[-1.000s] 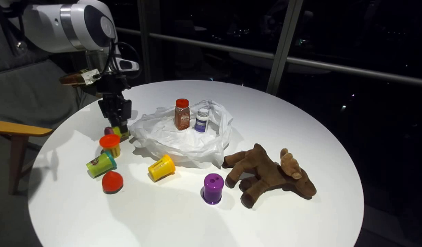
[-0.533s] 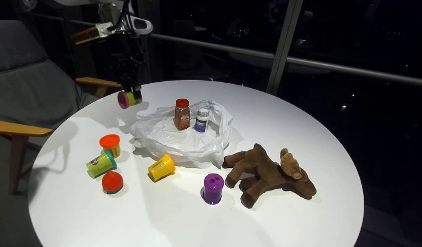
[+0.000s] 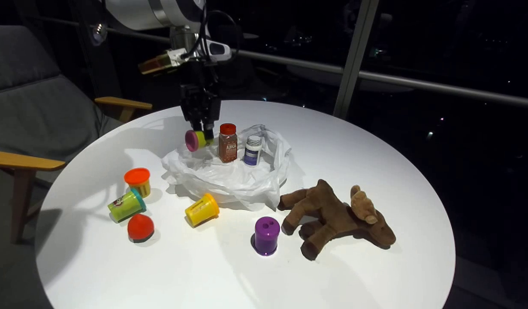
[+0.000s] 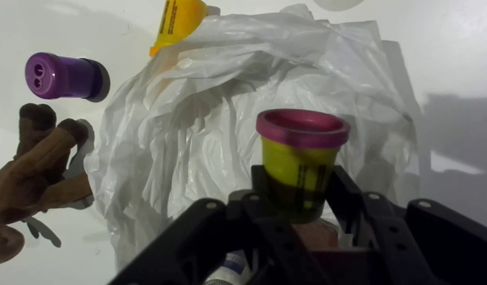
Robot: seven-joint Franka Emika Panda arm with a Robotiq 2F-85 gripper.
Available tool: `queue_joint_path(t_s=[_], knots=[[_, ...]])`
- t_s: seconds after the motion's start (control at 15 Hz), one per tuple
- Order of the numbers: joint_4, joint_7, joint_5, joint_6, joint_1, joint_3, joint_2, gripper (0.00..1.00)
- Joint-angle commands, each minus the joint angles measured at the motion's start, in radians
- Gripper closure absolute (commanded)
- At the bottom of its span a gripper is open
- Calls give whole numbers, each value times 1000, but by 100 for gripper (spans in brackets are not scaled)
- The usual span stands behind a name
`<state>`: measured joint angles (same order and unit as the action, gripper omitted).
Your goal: Put all the objects in the white plastic bag
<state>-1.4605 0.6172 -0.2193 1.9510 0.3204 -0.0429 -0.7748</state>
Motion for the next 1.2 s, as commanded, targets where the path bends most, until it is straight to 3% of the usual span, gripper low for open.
queue_joint_path(t_s=[0.0,0.27,0.73,0.8,0.87,1.0,1.13], knots=[[54,-19,-13,-2,-14,-17,-50,83],[50,-15,11,36,-41,-22,-44,83],[18,8,24,76,-26,-5,-71,83],[16,8,25,81,-23,-4,-77,77],[16,10,23,86,-20,-6,-80,33],[14,19,26,101,-19,-10,-76,32],[-3,21,32,113,-28,-13,-46,17]])
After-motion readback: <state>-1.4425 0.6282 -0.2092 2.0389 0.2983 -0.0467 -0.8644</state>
